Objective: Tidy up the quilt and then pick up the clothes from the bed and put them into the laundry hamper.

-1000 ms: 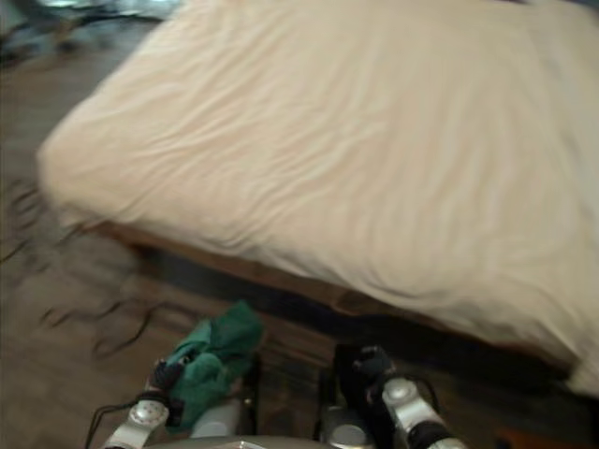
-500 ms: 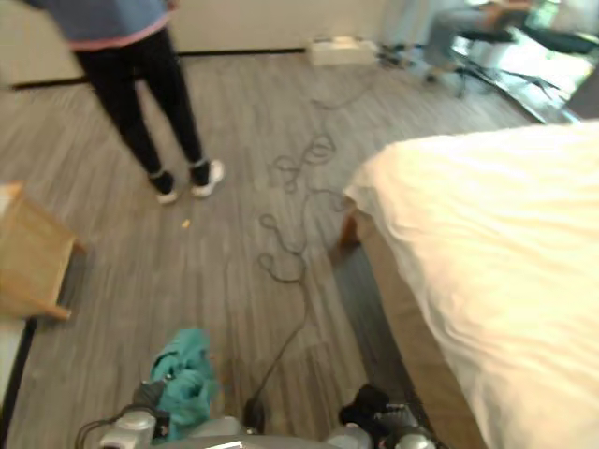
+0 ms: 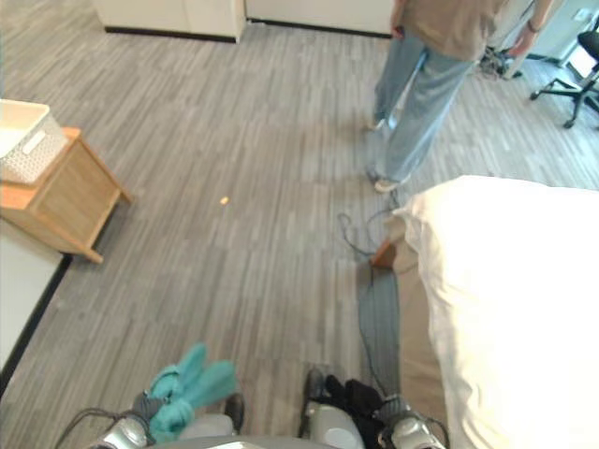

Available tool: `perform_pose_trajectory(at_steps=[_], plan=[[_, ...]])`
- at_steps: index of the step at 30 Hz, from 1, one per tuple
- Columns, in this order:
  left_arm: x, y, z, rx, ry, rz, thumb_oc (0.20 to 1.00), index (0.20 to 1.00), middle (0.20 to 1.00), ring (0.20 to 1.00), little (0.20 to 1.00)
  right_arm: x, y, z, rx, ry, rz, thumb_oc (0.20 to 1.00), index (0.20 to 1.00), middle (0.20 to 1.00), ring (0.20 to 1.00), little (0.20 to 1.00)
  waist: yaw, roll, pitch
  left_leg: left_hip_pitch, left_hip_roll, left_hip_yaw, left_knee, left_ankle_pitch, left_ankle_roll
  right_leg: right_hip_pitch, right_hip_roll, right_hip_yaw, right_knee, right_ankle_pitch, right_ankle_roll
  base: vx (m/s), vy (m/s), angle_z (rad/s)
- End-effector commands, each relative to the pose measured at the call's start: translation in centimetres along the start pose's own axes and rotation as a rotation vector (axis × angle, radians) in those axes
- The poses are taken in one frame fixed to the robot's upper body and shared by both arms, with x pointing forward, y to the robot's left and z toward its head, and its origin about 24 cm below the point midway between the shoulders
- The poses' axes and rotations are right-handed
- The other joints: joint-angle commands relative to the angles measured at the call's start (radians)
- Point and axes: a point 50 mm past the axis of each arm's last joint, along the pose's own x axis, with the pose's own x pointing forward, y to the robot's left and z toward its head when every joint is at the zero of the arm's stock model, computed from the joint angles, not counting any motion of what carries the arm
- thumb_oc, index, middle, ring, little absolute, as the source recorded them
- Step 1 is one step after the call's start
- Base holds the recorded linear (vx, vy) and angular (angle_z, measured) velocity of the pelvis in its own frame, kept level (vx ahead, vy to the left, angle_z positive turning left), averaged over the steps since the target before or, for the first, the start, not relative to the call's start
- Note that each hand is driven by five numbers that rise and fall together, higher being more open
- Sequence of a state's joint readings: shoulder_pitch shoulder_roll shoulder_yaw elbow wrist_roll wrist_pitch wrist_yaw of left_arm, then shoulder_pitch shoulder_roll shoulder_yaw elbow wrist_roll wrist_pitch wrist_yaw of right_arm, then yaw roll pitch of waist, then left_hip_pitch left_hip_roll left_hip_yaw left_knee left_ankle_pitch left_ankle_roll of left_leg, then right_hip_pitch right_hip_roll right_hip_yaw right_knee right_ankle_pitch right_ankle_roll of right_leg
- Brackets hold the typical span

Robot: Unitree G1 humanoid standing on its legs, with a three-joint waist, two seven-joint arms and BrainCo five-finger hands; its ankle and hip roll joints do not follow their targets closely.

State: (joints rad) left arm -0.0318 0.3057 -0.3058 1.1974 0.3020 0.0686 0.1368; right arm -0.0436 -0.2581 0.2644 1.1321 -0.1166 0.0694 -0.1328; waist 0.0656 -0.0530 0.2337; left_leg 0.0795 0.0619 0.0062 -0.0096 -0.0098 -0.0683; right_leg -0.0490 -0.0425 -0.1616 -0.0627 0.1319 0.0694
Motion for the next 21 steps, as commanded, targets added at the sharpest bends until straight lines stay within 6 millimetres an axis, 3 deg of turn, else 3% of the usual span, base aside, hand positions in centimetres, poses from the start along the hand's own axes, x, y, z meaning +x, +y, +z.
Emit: perform_pose_trajectory(at_steps=[1,3,5,7,8,9,10,11,14,16,17,18,19,20,21], plan=[[0.3,2.2,1.9,-0.073,-0.056,0.096,0.200,0.200,0.200,0.200,0.200,0.1,-5.0,2.6,-0.005,-0.123,-0.128,0.200,0.200,0.200,0.200,0.200,0.045,0.026,0.110,-0.290,-0.042,-0.001,0.518,0.097,-0.004,0.085,-0.006,0.024,0.066,-0.220,-0.015,0.08,-0.088,0.12],[0.3,2.2,1.7,-0.099,-0.042,0.099,0.200,0.200,0.200,0.200,0.200,0.1,-5.7,2.9,0.007,-0.127,-0.151,0.200,0.200,0.200,0.200,0.200,0.054,0.032,0.122,-0.346,-0.039,0.005,0.601,0.101,0.002,0.108,-0.002,0.017,0.053,-0.228,-0.022,0.18,-0.088,-0.04],[0.2,1.7,0.8,-0.130,-0.013,0.085,0.200,0.200,0.200,0.200,0.200,0.2,-5.9,2.9,0.003,-0.114,-0.152,0.200,0.200,0.200,0.200,0.200,0.071,0.031,0.121,-0.412,-0.056,0.030,0.605,0.077,0.005,0.150,-0.009,0.035,0.034,-0.248,-0.023,0.33,-0.011,-0.36],[0.1,1.1,0.3,-0.130,0.001,0.069,0.200,0.200,0.200,0.200,0.200,0.2,-5.7,2.7,-0.002,-0.108,-0.149,0.200,0.200,0.200,0.200,0.200,0.085,0.037,0.112,-0.425,-0.063,0.053,0.538,0.066,0.007,0.175,-0.009,0.043,0.017,-0.261,-0.017,0.38,0.068,-0.51],[-0.1,0.3,-0.9,-0.132,0.035,0.046,0.200,0.200,0.200,0.200,0.200,0.2,-5.5,2.6,-0.007,-0.106,-0.139,0.200,0.200,0.200,0.200,0.200,0.107,0.046,0.087,-0.413,-0.055,0.092,0.346,0.053,0.016,0.213,-0.015,0.049,-0.011,-0.284,0.001,0.52,0.115,-0.33],[-0.2,0.0,-1.2,-0.127,0.045,0.037,0.200,0.200,0.200,0.200,0.200,0.2,-5.4,2.5,-0.008,-0.105,-0.137,0.200,0.200,0.200,0.200,0.200,0.115,0.055,0.078,-0.403,-0.052,0.111,0.237,0.080,0.013,0.234,-0.013,0.042,-0.020,-0.296,0.007,0.91,0.236,0.08],[-0.3,-0.8,-1.8,-0.102,0.065,0.009,0.200,0.200,0.200,0.200,0.200,0.3,-5.3,2.5,-0.029,-0.099,-0.127,0.200,0.200,0.200,0.200,0.200,0.130,0.076,0.060,-0.418,-0.032,0.175,0.070,0.133,0.001,0.282,-0.004,0.026,-0.025,-0.333,0.020,0.59,0.166,0.08],[-0.3,-0.8,-1.8,-0.102,0.066,0.010,0.200,0.200,0.200,0.200,0.200,0.3,-5.3,2.5,-0.029,-0.098,-0.126,0.200,0.200,0.200,0.200,0.200,0.131,0.072,0.063,-0.408,-0.038,0.178,0.058,0.137,0.001,0.287,-0.010,0.026,-0.025,-0.336,0.022,0.60,0.173,-0.02],[-0.6,-1.5,-3.1,-0.078,0.103,-0.020,0.200,0.200,0.200,0.200,0.200,0.3,-4.6,2.8,-0.048,-0.107,-0.111,0.200,0.200,0.200,0.200,0.200,0.144,0.057,0.059,-0.438,-0.008,0.312,0.016,0.150,0.004,0.371,-0.025,-0.004,-0.014,-0.390,0.044,0.58,0.159,0.00],[-0.8,-1.5,-4.2,-0.076,0.143,-0.021,0.200,0.200,0.200,0.200,0.200,0.4,-3.4,2.2,-0.047,-0.078,-0.076,0.200,0.200,0.200,0.200,0.200,0.142,0.031,0.029,-0.416,-0.002,0.374,0.050,0.163,0.040,0.395,-0.041,-0.017,0.013,-0.395,0.063,0.87,0.200,0.07],[-0.9,-1.3,-4.8,-0.071,0.167,-0.019,0.200,0.200,0.200,0.200,0.200,0.4,-2.5,0.8,-0.051,-0.021,-0.051,0.200,0.200,0.200,0.200,0.200,0.159,-0.025,0.006,-0.415,-0.063,0.327,0.092,0.119,0.071,0.377,-0.097,-0.018,0.147,-0.319,0.104,1.13,0.340,0.22],[-0.8,-0.9,-4.9,-0.035,0.166,-0.022,0.200,0.200,0.200,0.200,0.200,0.3,-2.5,-0.2,-0.046,0.027,-0.053,0.200,0.200,0.200,0.200,0.200,0.164,-0.046,0.001,-0.374,-0.098,0.312,0.100,0.076,0.116,0.311,-0.122,-0.007,0.357,-0.126,0.152,0.90,0.298,0.30],[-0.8,-0.9,-4.9,-0.035,0.166,-0.022,0.200,0.200,0.200,0.200,0.200,0.3,-2.4,-0.2,-0.046,0.027,-0.053,0.200,0.200,0.200,0.200,0.200,0.165,-0.047,0.002,-0.373,-0.099,0.313,0.100,0.076,0.117,0.310,-0.124,-0.006,0.359,-0.128,0.154,0.65,0.289,0.51],[-0.6,-0.4,-4.5,-0.026,0.152,-0.012,0.200,0.200,0.200,0.200,0.200,0.4,-2.6,-0.4,-0.041,0.032,-0.056,0.200,0.200,0.200,0.200,0.200,0.149,-0.042,0.010,-0.328,-0.112,0.297,0.091,0.052,0.137,0.255,-0.124,0.016,0.504,-0.035,0.160,0.68,0.290,0.56],[-0.3,0.7,-3.3,0.006,0.114,0.024,0.200,0.200,0.200,0.200,0.200,0.4,-3.2,0.1,-0.035,0.023,-0.077,0.200,0.200,0.200,0.200,0.200,0.105,0.002,0.026,-0.213,-0.112,0.242,0.043,0.018,0.157,0.115,-0.114,0.031,0.709,-0.022,0.140,0.68,0.287,0.69]])
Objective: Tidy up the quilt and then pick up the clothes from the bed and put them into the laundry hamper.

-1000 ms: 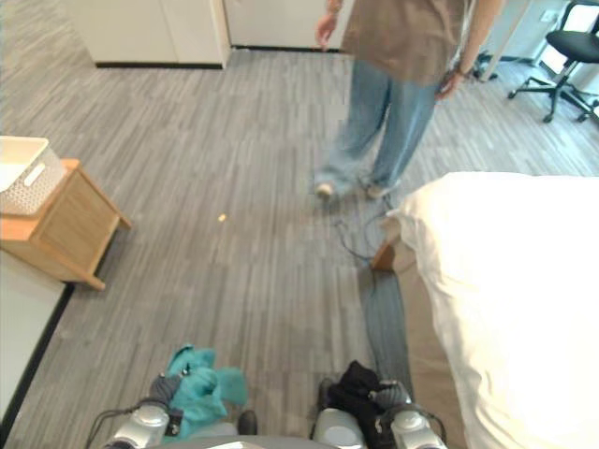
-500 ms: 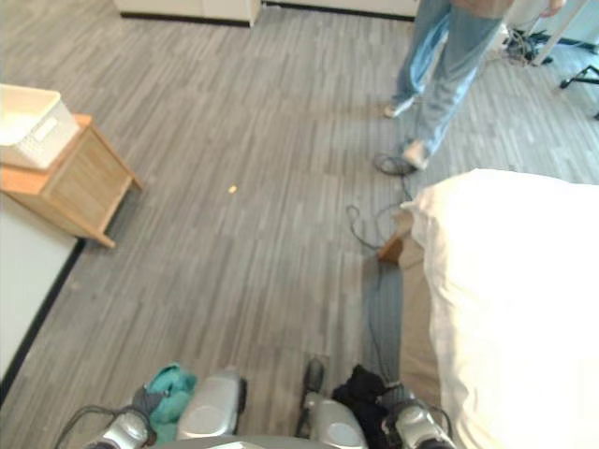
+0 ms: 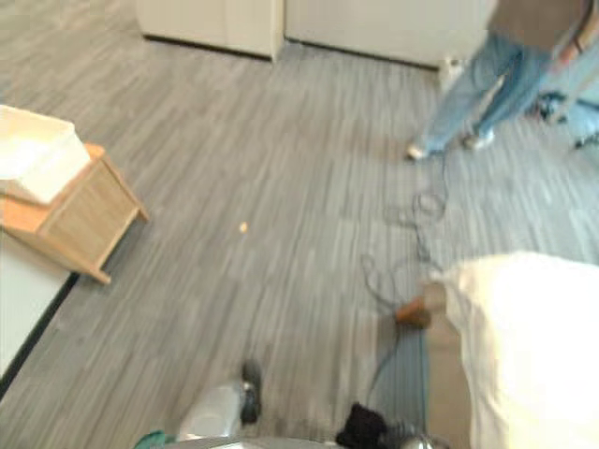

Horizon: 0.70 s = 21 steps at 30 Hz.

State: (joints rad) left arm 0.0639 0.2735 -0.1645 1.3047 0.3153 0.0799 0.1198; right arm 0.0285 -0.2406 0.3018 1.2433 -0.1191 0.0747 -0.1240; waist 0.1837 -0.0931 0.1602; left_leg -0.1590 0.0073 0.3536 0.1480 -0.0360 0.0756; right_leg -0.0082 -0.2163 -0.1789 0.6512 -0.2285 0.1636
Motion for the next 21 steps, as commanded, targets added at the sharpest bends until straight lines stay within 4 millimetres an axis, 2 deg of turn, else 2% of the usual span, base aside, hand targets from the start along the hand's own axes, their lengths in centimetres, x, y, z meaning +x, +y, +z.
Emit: perform_pose_trajectory(at_steps=[1,2,3,4,5,6,7,8,9,10,12,14,15,16,17,18,19,21], plan=[[0.2,3.8,2.8,0.104,-0.096,0.122,0.200,0.200,0.200,0.200,0.200,0.2,-5.8,5.1,0.021,-0.143,-0.154,0.200,0.200,0.200,0.200,0.200,-0.012,0.045,0.098,0.023,-0.055,-0.105,-0.116,0.047,0.013,0.070,0.063,0.049,-0.004,0.340,0.045,0.69,0.273,1.32],[0.1,4.3,4.0,0.136,-0.135,0.139,0.200,0.200,0.200,0.200,0.200,0.2,-6.1,5.7,0.025,-0.162,-0.163,0.200,0.200,0.200,0.200,0.200,-0.042,0.070,0.116,0.092,-0.054,-0.151,-0.146,0.035,0.017,-0.013,0.071,0.046,0.057,0.278,0.023,0.42,0.126,1.35],[0.0,4.8,4.9,0.158,-0.168,0.159,0.200,0.200,0.200,0.200,0.200,0.1,-6.2,5.7,0.029,-0.164,-0.165,0.200,0.200,0.200,0.200,0.200,-0.067,0.081,0.129,0.138,-0.056,-0.180,-0.158,0.020,0.017,-0.060,0.066,0.041,0.039,0.239,0.010,0.82,0.142,1.46],[-0.2,5.6,6.9,0.170,-0.237,0.192,0.200,0.200,0.200,0.200,0.200,0.0,-6.6,6.1,0.050,-0.193,-0.181,0.200,0.200,0.200,0.200,0.200,-0.121,0.102,0.156,0.224,-0.056,-0.253,-0.184,-0.003,0.006,-0.184,0.104,0.052,-0.004,0.175,-0.018,0.55,0.041,1.01],[-0.2,5.6,6.9,0.169,-0.237,0.191,0.200,0.200,0.200,0.200,0.200,0.0,-6.6,6.1,0.050,-0.193,-0.182,0.200,0.200,0.200,0.200,0.200,-0.124,0.105,0.155,0.223,-0.054,-0.257,-0.185,-0.001,0.005,-0.182,0.106,0.048,-0.008,0.178,-0.019,0.62,-0.020,1.56],[-0.5,6.0,8.4,0.167,-0.284,0.209,0.200,0.200,0.200,0.200,0.200,0.0,-6.8,6.3,0.064,-0.204,-0.184,0.200,0.200,0.200,0.200,0.200,-0.148,0.108,0.164,0.262,-0.058,-0.302,-0.192,-0.026,-0.007,-0.207,0.115,0.056,-0.112,0.165,-0.022,0.50,-0.086,1.78],[-0.8,6.4,9.5,0.157,-0.321,0.224,0.200,0.200,0.200,0.200,0.200,-0.1,-7.0,6.4,0.074,-0.211,-0.192,0.200,0.200,0.200,0.200,0.200,-0.165,0.102,0.166,0.300,-0.061,-0.338,-0.198,-0.056,-0.019,-0.216,0.110,0.062,-0.274,0.179,-0.015,1.04,-0.235,1.79],[-1.2,6.5,11.3,0.166,-0.386,0.241,0.200,0.200,0.200,0.200,0.200,0.0,-7.0,5.9,0.092,-0.191,-0.194,0.200,0.200,0.200,0.200,0.200,-0.191,0.090,0.156,0.364,-0.060,-0.391,-0.226,-0.105,-0.055,-0.262,0.082,0.090,-0.597,0.246,0.022,0.83,-0.202,1.40],[-1.2,6.5,11.3,0.167,-0.386,0.240,0.200,0.200,0.200,0.200,0.200,0.0,-7.0,5.8,0.092,-0.189,-0.195,0.200,0.200,0.200,0.200,0.200,-0.197,0.097,0.158,0.371,-0.052,-0.398,-0.229,-0.107,-0.056,-0.243,0.087,0.079,-0.619,0.254,0.022,1.02,-0.219,1.59],[-1.5,6.8,11.9,0.128,-0.419,0.250,0.200,0.200,0.200,0.200,0.200,0.1,-6.4,5.2,0.079,-0.161,-0.180,0.200,0.200,0.200,0.200,0.200,-0.224,0.103,0.151,0.432,-0.036,-0.422,-0.235,-0.147,-0.081,-0.287,0.093,0.083,-0.738,0.304,0.066,0.49,-0.068,1.48],[-1.5,6.3,12.0,0.113,-0.421,0.241,0.200,0.200,0.200,0.200,0.200,0.1,-6.1,4.9,0.069,-0.146,-0.175,0.200,0.200,0.200,0.200,0.200,-0.233,0.104,0.142,0.459,-0.029,-0.436,-0.222,-0.162,-0.089,-0.301,0.097,0.088,-0.726,0.314,0.072,0.67,-0.153,1.00],[-1.4,5.8,11.9,0.130,-0.417,0.231,0.200,0.200,0.200,0.200,0.200,0.2,-5.7,4.4,0.071,-0.123,-0.166,0.200,0.200,0.200,0.200,0.200,-0.237,0.106,0.125,0.482,-0.020,-0.465,-0.192,-0.166,-0.102,-0.282,0.107,0.088,-0.701,0.315,0.062,0.68,-0.216,0.72],[-0.9,4.7,10.2,0.138,-0.355,0.185,0.200,0.200,0.200,0.200,0.200,0.3,-5.8,2.7,0.054,-0.067,-0.159,0.200,0.200,0.200,0.200,0.200,-0.248,0.114,0.114,0.454,0.014,-0.474,-0.024,-0.118,-0.112,-0.257,0.136,0.163,-0.617,0.314,0.022,0.66,-0.254,0.85],[-0.7,4.6,9.7,0.134,-0.332,0.183,0.200,0.200,0.200,0.200,0.200,0.3,-5.9,2.5,0.056,-0.060,-0.162,0.200,0.200,0.200,0.200,0.200,-0.250,0.113,0.110,0.403,0.014,-0.477,0.117,-0.041,-0.120,-0.238,0.145,0.176,-0.601,0.313,0.003,0.88,-0.380,0.93],[-0.5,4.3,8.6,0.138,-0.286,0.175,0.200,0.200,0.200,0.200,0.200,0.3,-6.3,2.4,0.064,-0.056,-0.178,0.200,0.200,0.200,0.200,0.200,-0.239,0.116,0.120,0.311,0.032,-0.464,0.332,0.103,-0.144,-0.207,0.150,0.165,-0.577,0.289,-0.035,0.75,-0.476,1.15],[-0.2,4.1,7.0,0.120,-0.228,0.157,0.200,0.200,0.200,0.200,0.200,0.2,-6.6,2.8,0.058,-0.074,-0.190,0.200,0.200,0.200,0.200,0.200,-0.202,0.091,0.136,0.131,0.034,-0.425,0.620,0.136,-0.107,-0.128,0.144,0.133,-0.599,0.247,-0.091,0.75,-0.491,1.07],[-0.1,4.3,6.3,0.108,-0.206,0.164,0.200,0.200,0.200,0.200,0.200,0.2,-7.1,3.7,0.052,-0.098,-0.201,0.200,0.200,0.200,0.200,0.200,-0.180,0.078,0.150,0.040,0.043,-0.395,0.727,0.122,-0.105,-0.072,0.141,0.126,-0.622,0.229,-0.104,0.76,-0.434,0.93],[0.0,4.3,5.5,0.095,-0.179,0.163,0.200,0.200,0.200,0.200,0.200,0.1,-7.7,5.6,0.029,-0.154,-0.211,0.200,0.200,0.200,0.200,0.200,-0.130,0.072,0.156,-0.080,0.054,-0.306,0.704,0.053,-0.098,0.036,0.140,0.094,-0.671,0.185,-0.108,0.77,-0.152,0.09]])
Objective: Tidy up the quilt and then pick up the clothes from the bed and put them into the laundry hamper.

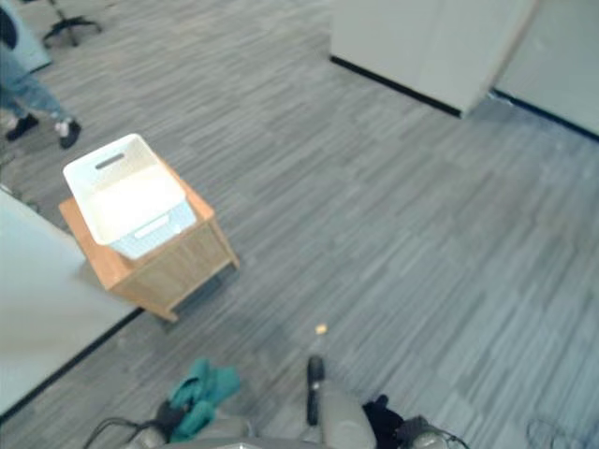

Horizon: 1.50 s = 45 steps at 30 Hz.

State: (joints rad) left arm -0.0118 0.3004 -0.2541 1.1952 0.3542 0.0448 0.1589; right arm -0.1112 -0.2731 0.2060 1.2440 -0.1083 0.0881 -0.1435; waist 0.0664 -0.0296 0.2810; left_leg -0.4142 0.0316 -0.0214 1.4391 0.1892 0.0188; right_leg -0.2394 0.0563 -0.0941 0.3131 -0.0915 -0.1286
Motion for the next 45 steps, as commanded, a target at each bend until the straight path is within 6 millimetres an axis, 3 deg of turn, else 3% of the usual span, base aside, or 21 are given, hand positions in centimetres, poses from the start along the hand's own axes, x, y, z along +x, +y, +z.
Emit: perform_pose_trajectory(at_steps=[1,2,4,5,6,8,10,11,14,18,20,21,23,26,30,33,34,37,41,43,45], plan=[[0.2,0.9,-0.3,-0.020,0.038,0.029,0.200,0.200,0.200,0.200,0.200,0.1,-3.3,1.6,-0.082,-0.092,-0.081,0.200,0.200,0.200,0.200,0.200,0.016,0.015,0.025,0.132,0.024,0.111,-0.730,-0.183,-0.049,0.330,-0.133,0.002,-0.356,0.015,0.190,0.63,-0.007,-0.31],[0.2,0.9,-0.3,-0.021,0.038,0.029,0.200,0.200,0.200,0.200,0.200,0.1,-3.3,1.6,-0.082,-0.092,-0.081,0.200,0.200,0.200,0.200,0.200,0.016,0.011,0.025,0.134,0.020,0.113,-0.738,-0.178,-0.048,0.329,-0.137,0.002,-0.357,0.017,0.190,0.84,0.083,-0.15],[-0.1,-0.6,-0.8,-0.035,0.047,-0.014,0.200,0.200,0.200,0.200,0.200,0.1,-3.4,1.8,-0.075,-0.106,-0.089,0.200,0.200,0.200,0.200,0.200,0.057,0.021,-0.012,0.130,0.027,0.296,-1.146,-0.163,-0.045,0.443,-0.115,-0.045,-0.377,-0.053,0.210,0.69,0.053,0.00],[-0.1,-0.6,-0.8,-0.035,0.047,-0.014,0.200,0.200,0.200,0.200,0.200,0.1,-3.4,1.8,-0.075,-0.106,-0.089,0.200,0.200,0.200,0.200,0.200,0.058,0.020,-0.013,0.134,0.024,0.299,-1.157,-0.156,-0.044,0.441,-0.117,-0.043,-0.377,-0.052,0.210,0.61,0.043,0.27],[-0.3,-1.0,-1.3,-0.034,0.067,-0.024,0.200,0.200,0.200,0.200,0.200,0.1,-3.6,1.8,-0.077,-0.099,-0.105,0.200,0.200,0.200,0.200,0.200,0.071,0.023,-0.035,0.143,0.058,0.458,-1.276,-0.133,-0.062,0.509,-0.101,-0.093,-0.377,-0.100,0.221,0.42,0.043,0.47],[-0.4,-1.2,-2.0,-0.028,0.093,-0.040,0.200,0.200,0.200,0.200,0.200,0.2,-3.3,1.6,-0.090,-0.093,-0.089,0.200,0.200,0.200,0.200,0.200,0.075,0.007,-0.053,0.195,0.034,0.482,-1.331,-0.160,-0.040,0.522,-0.107,-0.100,-0.350,-0.116,0.242,0.57,0.097,0.63],[-0.4,-1.4,-2.2,-0.029,0.103,-0.049,0.200,0.200,0.200,0.200,0.200,0.1,-2.6,1.2,-0.112,-0.083,-0.070,0.200,0.200,0.200,0.200,0.200,0.086,-0.029,-0.068,0.226,-0.037,0.427,-1.337,-0.192,0.023,0.478,-0.140,-0.139,-0.103,-0.025,0.301,0.61,0.152,0.83],[-0.3,-1.1,-2.1,-0.027,0.105,-0.047,0.200,0.200,0.200,0.200,0.200,0.1,-2.3,0.9,-0.075,-0.066,-0.054,0.200,0.200,0.200,0.200,0.200,0.061,-0.028,-0.053,0.288,-0.058,0.412,-1.364,-0.206,0.061,0.371,-0.187,-0.158,0.162,0.164,0.376,0.47,0.139,0.86],[0.0,-0.2,-1.2,-0.026,0.079,-0.018,0.200,0.200,0.200,0.200,0.200,0.1,-1.8,1.3,-0.052,-0.081,-0.043,0.200,0.200,0.200,0.200,0.200,0.018,0.009,-0.034,0.397,-0.041,0.343,-1.442,-0.210,0.071,0.212,-0.211,-0.129,0.394,0.183,0.359,0.38,0.064,0.86],[0.3,1.0,0.5,0.002,0.016,0.014,0.200,0.200,0.200,0.200,0.200,0.0,-1.5,0.7,-0.059,-0.067,-0.034,0.200,0.200,0.200,0.200,0.200,-0.018,0.025,-0.012,0.484,-0.041,0.212,-1.480,-0.222,0.058,0.093,-0.223,-0.089,0.305,0.095,0.299,0.42,-0.095,1.32],[0.5,1.7,2.2,0.029,-0.048,0.036,0.200,0.200,0.200,0.200,0.200,0.0,-1.8,0.3,-0.051,-0.060,-0.041,0.200,0.200,0.200,0.200,0.200,-0.049,0.003,-0.004,0.527,-0.049,0.076,-1.485,-0.255,0.018,0.091,-0.178,0.031,-0.080,0.065,0.297,0.91,-0.471,2.00],[0.6,2.4,2.3,0.081,-0.043,0.057,0.200,0.200,0.200,0.200,0.200,-0.1,-2.2,-2.7,-0.138,0.043,-0.047,0.200,0.200,0.200,0.200,0.200,-0.088,-0.013,-0.001,0.587,-0.028,-0.030,-1.488,-0.314,-0.005,0.068,-0.145,0.196,-0.271,0.126,0.341,0.77,-0.444,2.17],[0.6,2.0,1.7,0.051,-0.022,0.041,0.200,0.200,0.200,0.200,0.200,-0.1,-1.6,-3.0,-0.147,0.064,-0.010,0.200,0.200,0.200,0.200,0.200,-0.088,-0.021,0.000,0.603,-0.024,-0.061,-1.463,-0.333,-0.009,0.031,-0.127,0.217,-0.224,0.147,0.351,0.48,-0.318,2.26],[0.5,1.4,2.2,-0.043,-0.039,0.036,0.200,0.200,0.200,0.200,0.200,0.0,-1.6,-1.9,-0.153,0.015,-0.009,0.200,0.200,0.200,0.200,0.200,-0.078,-0.027,-0.009,0.531,-0.040,-0.121,-1.249,-0.326,-0.041,0.119,-0.156,0.137,-0.234,0.105,0.295,0.39,-0.281,1.55],[0.4,1.1,1.2,-0.094,0.005,0.044,0.200,0.200,0.200,0.200,0.200,0.1,-3.4,-1.5,-0.124,0.003,-0.063,0.200,0.200,0.200,0.200,0.200,-0.055,-0.039,-0.004,0.309,0.077,0.159,-1.033,-0.234,-0.066,0.273,-0.216,-0.063,-0.328,0.058,0.255,0.21,-0.225,1.57],[0.2,0.8,-0.8,-0.130,0.075,0.045,0.200,0.200,0.200,0.200,0.200,0.1,-3.8,-0.8,-0.085,-0.026,-0.073,0.200,0.200,0.200,0.200,0.200,-0.033,-0.029,-0.025,0.250,0.097,0.284,-1.205,-0.221,-0.074,0.352,-0.215,-0.146,-0.374,0.026,0.264,0.35,-0.006,1.39],[-0.1,0.1,-2.2,-0.140,0.120,0.025,0.200,0.200,0.200,0.200,0.200,0.1,-3.9,-0.7,-0.054,-0.036,-0.078,0.200,0.200,0.200,0.200,0.200,-0.026,-0.008,-0.042,0.253,0.120,0.357,-1.344,-0.137,-0.099,0.389,-0.209,-0.197,-0.369,-0.004,0.272,0.35,0.083,0.46],[-0.5,-0.8,-3.6,-0.150,0.174,0.000,0.200,0.200,0.200,0.200,0.200,0.1,-4.0,-0.5,-0.007,-0.042,-0.080,0.200,0.200,0.200,0.200,0.200,-0.030,0.000,-0.075,0.294,0.144,0.412,-1.439,-0.125,-0.116,0.441,-0.216,-0.248,-0.357,-0.043,0.290,0.40,0.152,0.78],[-0.9,-1.4,-4.8,-0.158,0.224,-0.020,0.200,0.200,0.200,0.200,0.200,0.0,-3.0,-0.4,0.011,-0.050,-0.053,0.200,0.200,0.200,0.200,0.200,-0.032,-0.012,-0.102,0.328,0.103,0.369,-1.462,-0.129,-0.098,0.443,-0.268,-0.266,-0.233,-0.037,0.306,0.27,0.168,0.53],[-0.8,-0.9,-5.1,-0.122,0.238,-0.025,0.200,0.200,0.200,0.200,0.200,0.0,-2.0,0.9,0.048,-0.084,-0.022,0.200,0.200,0.200,0.200,0.200,-0.059,-0.020,-0.075,0.434,0.048,0.361,-1.515,-0.173,-0.045,0.327,-0.332,-0.194,0.083,0.067,0.331,0.36,0.329,0.28],[-0.5,0.1,-4.4,-0.072,0.202,-0.006,0.200,0.200,0.200,0.200,0.200,-0.1,-1.7,3.0,0.080,-0.163,-0.019,0.200,0.200,0.200,0.200,0.200,-0.090,-0.004,-0.044,0.462,0.066,0.340,-1.526,-0.181,-0.027,0.161,-0.280,-0.093,0.271,0.109,0.310,0.30,0.231,0.37]])
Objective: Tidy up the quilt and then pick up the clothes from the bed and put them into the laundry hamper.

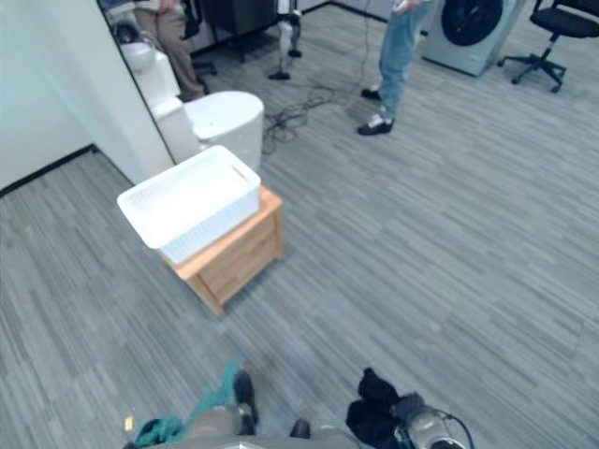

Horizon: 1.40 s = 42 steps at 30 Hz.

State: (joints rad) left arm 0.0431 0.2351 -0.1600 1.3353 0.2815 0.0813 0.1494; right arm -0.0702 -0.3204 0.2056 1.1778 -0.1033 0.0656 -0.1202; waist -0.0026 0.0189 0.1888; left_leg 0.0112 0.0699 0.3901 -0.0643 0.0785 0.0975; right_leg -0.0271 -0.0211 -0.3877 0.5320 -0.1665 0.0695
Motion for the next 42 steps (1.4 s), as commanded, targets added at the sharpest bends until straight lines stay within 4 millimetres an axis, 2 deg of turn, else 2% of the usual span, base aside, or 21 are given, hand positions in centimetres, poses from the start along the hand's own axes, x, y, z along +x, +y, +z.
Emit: perform_pose_trajectory(at_steps=[1,3,4,5,8,12,14,15,16,17,20,21,24,27,29,31,34,36,37,39,42], plan=[[0.4,4.3,0.5,0.064,-0.022,0.118,0.200,0.200,0.200,0.200,0.200,0.1,-0.4,3.5,0.082,-0.127,-0.007,0.200,0.200,0.200,0.200,0.200,-0.020,-0.054,0.047,0.036,0.027,-0.070,-0.023,-0.071,-0.106,-0.055,-0.204,0.203,0.056,0.182,0.112,0.22,0.070,0.61],[0.3,5.0,2.1,0.088,-0.081,0.136,0.200,0.200,0.200,0.200,0.200,0.0,-0.5,4.2,0.092,-0.158,-0.011,0.200,0.200,0.200,0.200,0.200,-0.043,-0.050,0.061,0.044,0.032,-0.110,-0.023,-0.071,-0.118,-0.104,-0.131,0.236,-0.026,0.134,0.099,0.30,-0.061,0.70],[0.2,5.7,3.9,0.114,-0.137,0.160,0.200,0.200,0.200,0.200,0.200,0.0,-0.6,4.2,0.088,-0.161,-0.015,0.200,0.200,0.200,0.200,0.200,-0.050,-0.058,0.065,0.054,0.024,-0.134,-0.023,-0.081,-0.130,-0.098,-0.117,0.237,-0.173,0.102,0.097,0.31,-0.096,0.67],[0.2,5.8,3.9,0.114,-0.137,0.161,0.200,0.200,0.200,0.200,0.200,0.0,-0.6,4.2,0.089,-0.162,-0.016,0.200,0.200,0.200,0.200,0.200,-0.053,-0.055,0.066,0.053,0.028,-0.138,-0.023,-0.079,-0.131,-0.092,-0.113,0.232,-0.184,0.108,0.095,0.35,-0.151,0.67],[0.0,6.3,6.2,0.154,-0.213,0.183,0.200,0.200,0.200,0.200,0.200,0.0,-1.1,4.5,0.081,-0.169,-0.034,0.200,0.200,0.200,0.200,0.200,-0.087,-0.070,0.058,0.087,0.010,-0.193,-0.023,-0.128,-0.150,-0.117,-0.084,0.301,-0.489,0.176,0.110,0.36,-0.178,0.89],[-0.1,6.0,6.3,0.153,-0.231,0.174,0.200,0.200,0.200,0.200,0.200,0.2,-1.6,3.6,0.041,-0.135,-0.046,0.200,0.200,0.200,0.200,0.200,-0.087,-0.076,0.044,0.135,0.013,-0.233,0.018,-0.169,-0.157,-0.073,-0.079,0.337,-0.490,0.171,0.089,0.42,-0.188,0.91],[-0.1,5.5,6.5,0.124,-0.235,0.163,0.200,0.200,0.200,0.200,0.200,0.2,-1.9,3.7,0.022,-0.142,-0.053,0.200,0.200,0.200,0.200,0.200,-0.074,-0.081,0.045,0.092,0.017,-0.241,0.198,-0.180,-0.167,-0.021,-0.079,0.314,-0.497,0.153,0.062,0.27,-0.181,0.12],[-0.1,5.4,6.7,0.104,-0.241,0.163,0.200,0.200,0.200,0.200,0.200,0.2,-2.2,4.0,0.017,-0.152,-0.061,0.200,0.200,0.200,0.200,0.200,-0.068,-0.083,0.056,0.044,0.023,-0.245,0.312,-0.152,-0.179,0.006,-0.079,0.303,-0.503,0.145,0.046,0.29,-0.297,0.28],[-0.2,5.5,7.0,0.079,-0.249,0.173,0.200,0.200,0.200,0.200,0.200,0.2,-3.4,5.1,0.002,-0.190,-0.101,0.200,0.200,0.200,0.200,0.200,-0.049,-0.093,0.091,-0.100,0.057,-0.236,0.550,-0.077,-0.200,0.056,-0.084,0.266,-0.522,0.124,0.011,0.22,-0.237,0.44],[-0.2,5.4,6.9,0.068,-0.248,0.177,0.200,0.200,0.200,0.200,0.200,0.1,-4.0,5.6,0.000,-0.209,-0.116,0.200,0.200,0.200,0.200,0.200,-0.043,-0.095,0.098,-0.136,0.071,-0.210,0.574,-0.073,-0.198,0.072,-0.083,0.258,-0.530,0.118,0.005,0.22,-0.151,0.77],[-0.2,4.8,6.4,0.023,-0.234,0.164,0.200,0.200,0.200,0.200,0.200,-0.2,-5.2,7.6,-0.021,-0.285,-0.154,0.200,0.200,0.200,0.200,0.200,-0.029,-0.093,0.092,-0.161,0.078,-0.161,0.465,-0.093,-0.190,0.102,-0.088,0.251,-0.561,0.111,0.014,0.20,0.072,0.16],[0.0,4.5,4.9,-0.004,-0.203,0.156,0.200,0.200,0.200,0.200,0.200,-0.9,-7.1,9.5,-0.036,-0.375,-0.206,0.200,0.200,0.200,0.200,0.200,-0.021,-0.076,0.079,-0.131,0.075,-0.147,0.280,-0.088,-0.193,0.117,-0.090,0.254,-0.573,0.097,0.033,0.39,0.269,-0.25],[0.0,3.8,3.9,-0.008,-0.180,0.149,0.200,0.200,0.200,0.200,0.200,-2.2,-9.1,12.3,-0.078,-0.500,-0.269,0.200,0.200,0.200,0.200,0.200,-0.006,-0.057,0.068,-0.145,0.098,-0.162,0.135,-0.011,-0.211,0.144,-0.098,0.246,-0.581,0.070,0.048,0.25,0.244,-0.02],[0.1,3.4,1.4,-0.030,-0.105,0.126,0.200,0.200,0.200,0.200,0.200,-5.7,-12.5,16.6,-0.106,-0.738,-0.378,0.200,0.200,0.200,0.200,0.200,-0.018,-0.053,0.036,-0.072,0.081,-0.147,0.047,-0.018,-0.199,0.138,-0.130,0.239,-0.497,0.060,0.075,0.29,0.333,-0.02],[0.1,3.4,1.3,-0.025,-0.102,0.121,0.200,0.200,0.200,0.200,0.200,-6.4,-12.9,17.1,-0.100,-0.778,-0.394,0.200,0.200,0.200,0.200,0.200,-0.018,-0.058,0.033,-0.044,0.069,-0.143,0.024,-0.024,-0.192,0.123,-0.137,0.243,-0.448,0.066,0.086,0.19,0.224,-0.13],[0.1,4.0,1.5,0.002,-0.112,0.131,0.200,0.200,0.200,0.200,0.200,-9.8,-14.4,20.3,-0.105,-0.963,-0.456,0.200,0.200,0.200,0.200,0.200,-0.029,-0.075,0.048,0.017,0.042,-0.136,-0.015,-0.046,-0.157,0.021,-0.161,0.290,-0.215,0.149,0.130,0.22,0.277,-0.12],[0.1,4.7,2.0,0.024,-0.130,0.152,0.200,0.200,0.200,0.200,0.200,-12.0,-15.6,21.8,-0.093,-1.073,-0.508,0.200,0.200,0.200,0.200,0.200,-0.040,-0.070,0.062,0.034,0.050,-0.145,-0.023,-0.059,-0.148,-0.065,-0.130,0.343,-0.100,0.163,0.123,0.13,0.140,0.13],[0.1,5.0,1.9,0.037,-0.146,0.155,0.200,0.200,0.200,0.200,0.200,-16.8,-17.8,24.0,-0.113,-1.272,-0.602,0.200,0.200,0.200,0.200,0.200,-0.056,-0.076,0.059,0.048,0.034,-0.162,-0.023,-0.075,-0.152,-0.078,-0.082,0.374,-0.251,0.114,0.099,0.22,0.015,0.40],[0.1,5.0,1.9,0.037,-0.146,0.154,0.200,0.200,0.200,0.200,0.200,-16.8,-17.9,23.9,-0.114,-1.271,-0.602,0.200,0.200,0.200,0.200,0.200,-0.059,-0.073,0.062,0.052,0.035,-0.166,-0.023,-0.077,-0.152,-0.068,-0.081,0.369,-0.260,0.116,0.099,0.24,-0.037,0.27],[0.0,5.0,2.4,0.031,-0.177,0.162,0.200,0.200,0.200,0.200,0.200,-19.9,-19.9,24.6,-0.137,-1.380,-0.689,0.200,0.200,0.200,0.200,0.200,-0.068,-0.096,0.057,0.069,0.005,-0.201,-0.022,-0.107,-0.150,-0.045,-0.073,0.428,-0.468,0.153,0.111,0.21,-0.084,0.28],[0.0,5.0,2.3,-0.011,-0.169,0.163,0.200,0.200,0.200,0.200,0.200,-22.7,-20.1,25.7,-0.185,-1.480,-0.720,0.200,0.200,0.200,0.200,0.200,-0.056,-0.107,0.053,0.069,0.004,-0.201,-0.013,-0.109,-0.152,-0.024,-0.078,0.415,-0.501,0.146,0.099,0.11,-0.063,0.57]])
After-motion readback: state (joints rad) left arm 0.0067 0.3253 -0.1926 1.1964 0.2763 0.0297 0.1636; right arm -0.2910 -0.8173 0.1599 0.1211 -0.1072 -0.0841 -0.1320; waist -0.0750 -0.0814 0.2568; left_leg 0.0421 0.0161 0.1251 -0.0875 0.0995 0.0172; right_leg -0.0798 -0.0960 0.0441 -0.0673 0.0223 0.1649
